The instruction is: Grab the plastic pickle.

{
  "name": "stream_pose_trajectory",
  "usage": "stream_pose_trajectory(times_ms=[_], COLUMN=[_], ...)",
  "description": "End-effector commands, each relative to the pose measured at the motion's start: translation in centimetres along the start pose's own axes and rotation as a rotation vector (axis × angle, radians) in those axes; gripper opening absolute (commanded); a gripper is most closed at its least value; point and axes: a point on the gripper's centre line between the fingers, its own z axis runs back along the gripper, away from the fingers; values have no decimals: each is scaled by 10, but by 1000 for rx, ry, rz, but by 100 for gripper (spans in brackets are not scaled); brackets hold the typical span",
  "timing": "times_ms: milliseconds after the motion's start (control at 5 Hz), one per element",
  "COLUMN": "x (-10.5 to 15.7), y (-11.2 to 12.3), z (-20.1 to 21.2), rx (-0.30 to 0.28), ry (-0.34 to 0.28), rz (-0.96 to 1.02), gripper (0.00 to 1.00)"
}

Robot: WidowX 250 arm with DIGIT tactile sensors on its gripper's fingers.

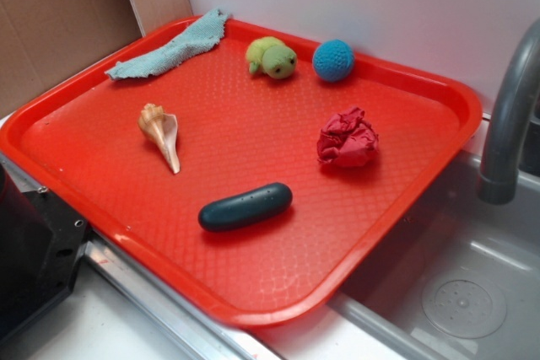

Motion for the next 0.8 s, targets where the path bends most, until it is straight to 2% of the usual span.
stream_pose_trajectory(times_ms=[0,200,400,600], x=[0,19,19,14], y=[0,-48,-101,-146], z=[0,-54,-75,-88], rx=[0,-46,-44,-74], ry=[0,33,23,28], rz=[0,-245,-418,-592], gripper=[100,100,100,100])
